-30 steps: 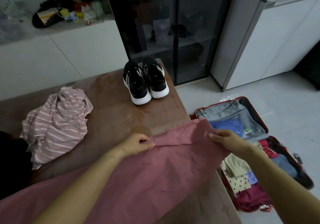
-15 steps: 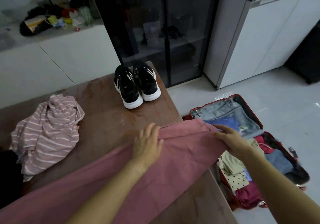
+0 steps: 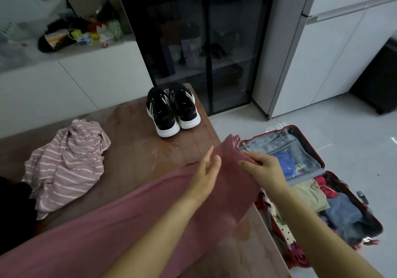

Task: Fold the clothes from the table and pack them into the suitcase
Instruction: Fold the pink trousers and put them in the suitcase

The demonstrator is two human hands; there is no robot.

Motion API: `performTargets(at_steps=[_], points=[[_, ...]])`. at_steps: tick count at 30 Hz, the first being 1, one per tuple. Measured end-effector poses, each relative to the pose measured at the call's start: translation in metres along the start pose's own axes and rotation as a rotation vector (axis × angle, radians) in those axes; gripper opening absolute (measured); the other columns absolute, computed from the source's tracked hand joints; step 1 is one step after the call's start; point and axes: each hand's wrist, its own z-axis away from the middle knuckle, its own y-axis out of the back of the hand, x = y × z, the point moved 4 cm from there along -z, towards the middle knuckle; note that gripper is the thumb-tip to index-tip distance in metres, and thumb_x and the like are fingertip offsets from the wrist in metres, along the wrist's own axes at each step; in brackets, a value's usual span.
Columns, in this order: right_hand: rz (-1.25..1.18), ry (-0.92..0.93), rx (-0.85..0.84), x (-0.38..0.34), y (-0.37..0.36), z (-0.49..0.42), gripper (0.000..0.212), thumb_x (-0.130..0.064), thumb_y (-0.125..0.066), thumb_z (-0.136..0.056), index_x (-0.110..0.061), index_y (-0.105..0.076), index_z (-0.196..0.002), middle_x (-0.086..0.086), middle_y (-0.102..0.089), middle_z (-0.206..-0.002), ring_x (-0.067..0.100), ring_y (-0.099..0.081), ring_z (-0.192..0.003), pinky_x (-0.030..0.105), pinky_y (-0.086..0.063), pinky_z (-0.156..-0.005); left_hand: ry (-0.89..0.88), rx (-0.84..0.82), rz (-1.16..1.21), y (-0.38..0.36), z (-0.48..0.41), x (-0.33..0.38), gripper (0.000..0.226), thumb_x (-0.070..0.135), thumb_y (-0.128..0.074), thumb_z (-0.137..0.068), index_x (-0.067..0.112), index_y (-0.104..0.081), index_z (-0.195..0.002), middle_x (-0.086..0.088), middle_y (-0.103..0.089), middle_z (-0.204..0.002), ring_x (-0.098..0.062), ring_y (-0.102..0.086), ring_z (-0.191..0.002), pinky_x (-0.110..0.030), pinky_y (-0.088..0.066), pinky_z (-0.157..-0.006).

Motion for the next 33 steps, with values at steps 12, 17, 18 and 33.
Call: performTargets(at_steps=[12,17,18,33], points=[[0.878,0.437,-0.520,0.028,-0.135,0.101,0.056,-0.065,-0.034,-0.078,-0.034,-0.062,-0.116,-0.007,-0.062,-0.109,0.020,-0.059,-0.100,0.038,-0.045,-0.084,0.261,0.654,-0.061,0.151,0.062,-0.097,0.027,0.001,-0.066,-0.083,-0.002,-0.063,-0.109,-0.021,-0.066,-0.107,-0.031,-0.062,-0.104,-0.038,-0.046,-0.088],[0.934,0.199,-0.330,0.066,-0.115,0.084,0.047,-0.060,-0.041,-0.084,-0.035,-0.058,-0.120,-0.005,-0.051,-0.124,0.023,-0.052,-0.111,0.038,-0.043,-0.089,0.362,0.718,-0.143,0.180,0.086,-0.142,0.041,0.007,-0.070,-0.080,-0.001,-0.055,-0.117,-0.018,-0.063,-0.113,-0.032,-0.061,-0.107,-0.037,-0.046,-0.089],[0.920,0.134,-0.298,0.070,-0.112,0.080,0.046,-0.056,-0.045,-0.088,-0.033,-0.052,-0.127,-0.002,-0.050,-0.127,0.024,-0.052,-0.112,0.038,-0.044,-0.090,0.325,0.719,-0.184,0.178,0.089,-0.139,0.048,0.006,-0.069,-0.081,0.002,-0.050,-0.125,-0.017,-0.059,-0.121,-0.032,-0.058,-0.113,-0.037,-0.044,-0.094],[0.584,0.012,-0.112,0.072,-0.098,0.055,0.022,-0.028,-0.064,-0.088,-0.010,-0.066,-0.101,0.013,-0.071,-0.091,0.034,-0.065,-0.089,0.035,-0.047,-0.072,0.252,0.322,-0.967,0.088,0.094,-0.152,0.068,0.055,-0.035,-0.084,0.015,-0.047,-0.138,-0.018,-0.045,-0.143,-0.034,-0.051,-0.126,-0.052,-0.048,-0.090]])
